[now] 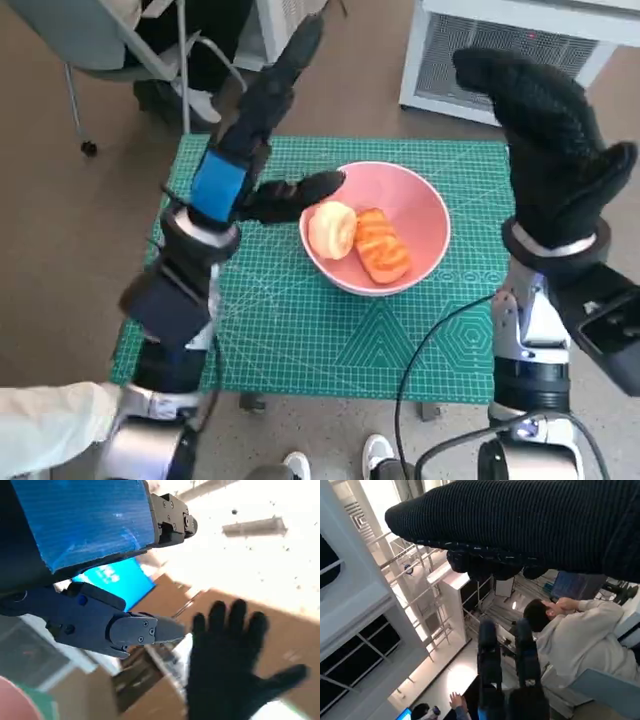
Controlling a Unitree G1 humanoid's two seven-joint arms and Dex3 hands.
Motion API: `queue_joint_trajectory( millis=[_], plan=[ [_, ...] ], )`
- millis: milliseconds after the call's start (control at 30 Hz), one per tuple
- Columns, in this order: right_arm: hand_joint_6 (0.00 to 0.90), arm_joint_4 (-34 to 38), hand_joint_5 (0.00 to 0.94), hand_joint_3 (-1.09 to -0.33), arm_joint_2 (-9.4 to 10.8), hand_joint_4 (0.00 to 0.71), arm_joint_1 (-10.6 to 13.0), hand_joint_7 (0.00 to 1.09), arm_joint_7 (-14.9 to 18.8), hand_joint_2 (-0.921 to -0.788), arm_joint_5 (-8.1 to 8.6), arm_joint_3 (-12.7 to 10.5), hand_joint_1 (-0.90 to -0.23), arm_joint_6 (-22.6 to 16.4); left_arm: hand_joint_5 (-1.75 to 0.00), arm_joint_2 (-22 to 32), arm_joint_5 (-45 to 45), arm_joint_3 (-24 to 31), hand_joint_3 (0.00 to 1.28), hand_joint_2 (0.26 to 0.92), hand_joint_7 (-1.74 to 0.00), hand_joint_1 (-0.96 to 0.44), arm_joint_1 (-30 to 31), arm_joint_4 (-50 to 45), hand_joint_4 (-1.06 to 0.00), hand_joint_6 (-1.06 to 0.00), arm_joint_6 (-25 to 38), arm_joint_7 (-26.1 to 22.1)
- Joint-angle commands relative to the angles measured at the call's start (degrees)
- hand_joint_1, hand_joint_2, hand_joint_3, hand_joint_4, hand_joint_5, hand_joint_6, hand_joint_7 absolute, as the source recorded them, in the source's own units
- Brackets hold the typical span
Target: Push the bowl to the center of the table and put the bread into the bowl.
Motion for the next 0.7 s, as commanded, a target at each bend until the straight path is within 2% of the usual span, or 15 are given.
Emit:
queue_joint_trajectory(
  millis=[33,367,700],
  plan=[
    [-0.001,0.05,0.283,-0.730,0.77,0.142,0.03,0.71,-0.32,-0.921,0.70,0.65,-0.548,1.96,-0.05,-0.28,-1.79,1.15,0.37,0.921,-0.10,-0.63,1.22,-1.62,-0.14,-0.26,-0.11,0.21],
    [-0.001,0.51,0.232,-0.726,0.49,0.160,-0.34,0.71,-0.02,-0.921,-0.67,1.24,-0.544,1.01,-0.04,-0.93,-6.57,1.41,0.36,0.921,-0.10,-0.64,1.94,-2.38,-0.14,-0.26,1.73,-2.12],
    [-0.001,2.15,0.211,-0.726,0.25,0.166,-1.29,0.71,-0.76,-0.921,-1.81,1.25,-0.556,0.06,-0.02,-0.59,-7.65,1.73,0.34,0.921,-0.10,-0.62,2.16,-3.04,-0.13,-0.26,3.10,-3.32]
  ],
)
